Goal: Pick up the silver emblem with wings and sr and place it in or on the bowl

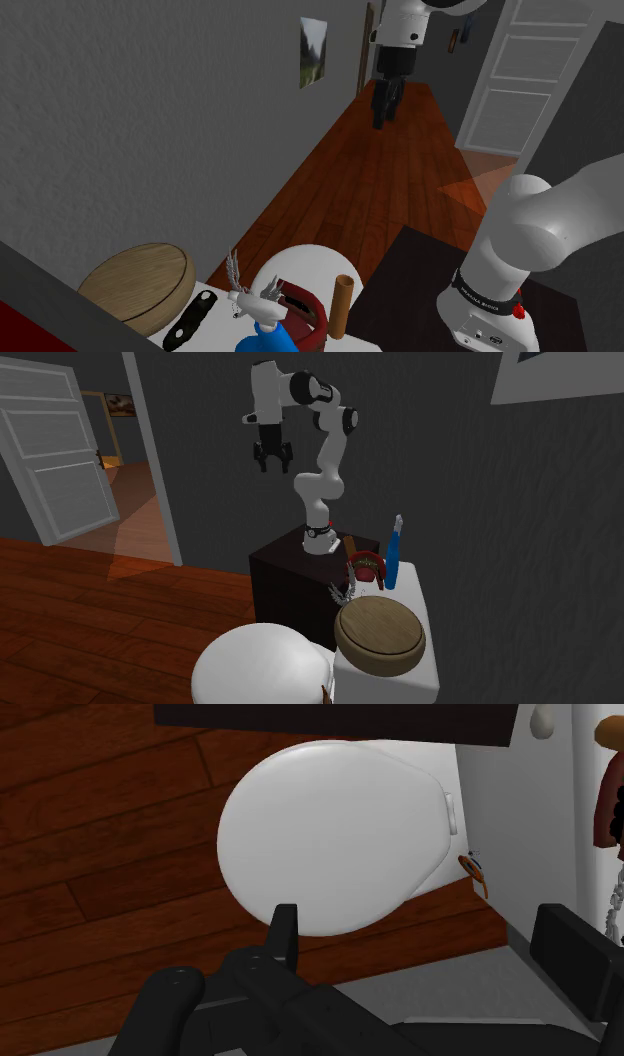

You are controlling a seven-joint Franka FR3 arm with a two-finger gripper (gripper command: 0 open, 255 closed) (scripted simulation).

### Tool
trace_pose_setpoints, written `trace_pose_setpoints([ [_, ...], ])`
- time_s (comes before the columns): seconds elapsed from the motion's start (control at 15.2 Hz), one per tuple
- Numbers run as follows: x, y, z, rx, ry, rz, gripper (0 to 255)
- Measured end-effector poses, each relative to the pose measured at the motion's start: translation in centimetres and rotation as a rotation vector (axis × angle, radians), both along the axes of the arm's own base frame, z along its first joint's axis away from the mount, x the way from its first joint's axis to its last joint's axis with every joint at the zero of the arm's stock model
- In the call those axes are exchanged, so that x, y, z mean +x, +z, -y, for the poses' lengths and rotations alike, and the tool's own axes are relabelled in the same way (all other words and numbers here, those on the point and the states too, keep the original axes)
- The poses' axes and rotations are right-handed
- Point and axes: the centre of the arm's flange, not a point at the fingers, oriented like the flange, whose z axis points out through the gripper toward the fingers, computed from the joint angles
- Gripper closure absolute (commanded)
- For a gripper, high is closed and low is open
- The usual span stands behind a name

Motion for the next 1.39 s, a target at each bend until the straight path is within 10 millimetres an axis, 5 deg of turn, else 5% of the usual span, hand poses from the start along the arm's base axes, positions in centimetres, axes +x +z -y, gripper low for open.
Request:
trace_pose_setpoints([
  [0.26, 0.5, -1.9, -1.5, 0.015, -0.003, 0.007, 0],
  [1.39, 3.6, -16.7, -16.4, 0.135, -0.035, 0.065, 0],
])
